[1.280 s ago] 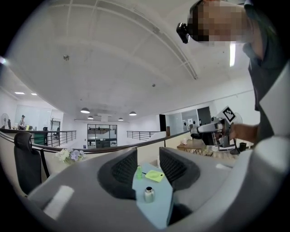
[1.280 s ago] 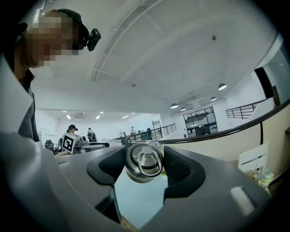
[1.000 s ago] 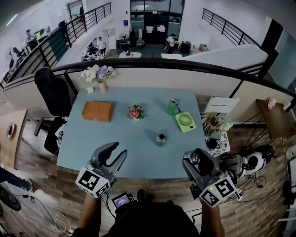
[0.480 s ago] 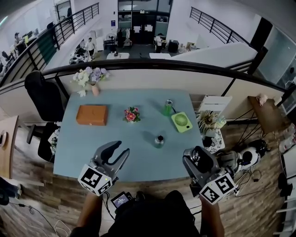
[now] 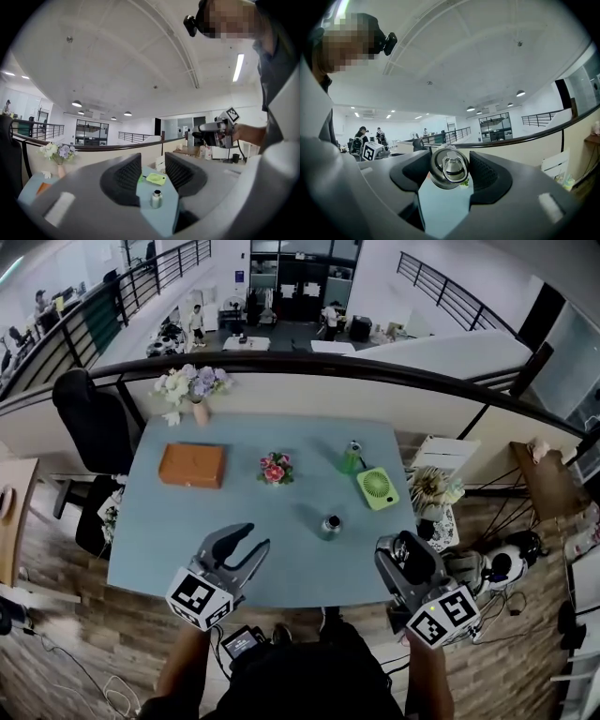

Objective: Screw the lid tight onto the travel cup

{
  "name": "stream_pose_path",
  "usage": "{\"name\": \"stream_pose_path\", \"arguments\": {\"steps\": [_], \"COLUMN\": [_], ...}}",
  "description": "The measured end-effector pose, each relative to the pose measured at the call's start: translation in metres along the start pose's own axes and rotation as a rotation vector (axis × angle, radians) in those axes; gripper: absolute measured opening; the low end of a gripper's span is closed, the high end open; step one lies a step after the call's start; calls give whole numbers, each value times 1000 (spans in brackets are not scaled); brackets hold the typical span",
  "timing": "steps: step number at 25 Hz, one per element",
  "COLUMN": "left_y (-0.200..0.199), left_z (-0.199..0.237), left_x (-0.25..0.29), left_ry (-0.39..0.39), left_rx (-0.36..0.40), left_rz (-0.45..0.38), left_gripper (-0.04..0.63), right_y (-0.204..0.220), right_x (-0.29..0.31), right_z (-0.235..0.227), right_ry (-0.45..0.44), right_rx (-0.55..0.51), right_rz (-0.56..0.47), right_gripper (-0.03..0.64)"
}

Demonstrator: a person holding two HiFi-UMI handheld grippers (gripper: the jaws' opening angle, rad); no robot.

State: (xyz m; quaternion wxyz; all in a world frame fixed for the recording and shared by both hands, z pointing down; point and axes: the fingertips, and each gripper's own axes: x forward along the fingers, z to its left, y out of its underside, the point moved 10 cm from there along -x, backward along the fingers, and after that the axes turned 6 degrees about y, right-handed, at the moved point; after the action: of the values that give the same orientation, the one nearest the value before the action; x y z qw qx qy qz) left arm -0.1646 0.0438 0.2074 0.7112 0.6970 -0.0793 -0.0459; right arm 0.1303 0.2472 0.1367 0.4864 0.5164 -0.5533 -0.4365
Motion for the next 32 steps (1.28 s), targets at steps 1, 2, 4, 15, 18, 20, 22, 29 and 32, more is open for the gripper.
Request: {"name": "stream_pose_path", "arguments": {"steps": [1,2,4,15,18,20,22,29,32], "left_y": [2,4,7,28,35,40,46,72,82], "left_z": [1,2,3,5,5,2,1,3,3], "left_x": [2,5,11,57,70,79,88,119,131], "left_ry": [0,0,-2,-17,-20,-17,-15,-8,3], "left_rx": [-1,-5,-6,-12,-23,-28,-36,-63,-73], "left_rz": [6,12,23,78,83,83,90,119,127], "left_gripper": [206,206,207,207,207,210,216,236,244], "right_y": [1,1,2,15,18,22,26,39,45], "right_x": [4,8,16,64,75,80,85,106,114], "right_z": [-2,-5,-11,-51,-62,-68,-75,-92,-99], "right_ry": [-4,-9,-22,-102,-119,-129,-137,-162,-175], "right_rx": [2,4,7,36,37,39,42,52,54], "right_rz": [2,3,8,54,73,89,105,143,162], "right_gripper": [261,262,262,262,261,261,261,262,261]}}
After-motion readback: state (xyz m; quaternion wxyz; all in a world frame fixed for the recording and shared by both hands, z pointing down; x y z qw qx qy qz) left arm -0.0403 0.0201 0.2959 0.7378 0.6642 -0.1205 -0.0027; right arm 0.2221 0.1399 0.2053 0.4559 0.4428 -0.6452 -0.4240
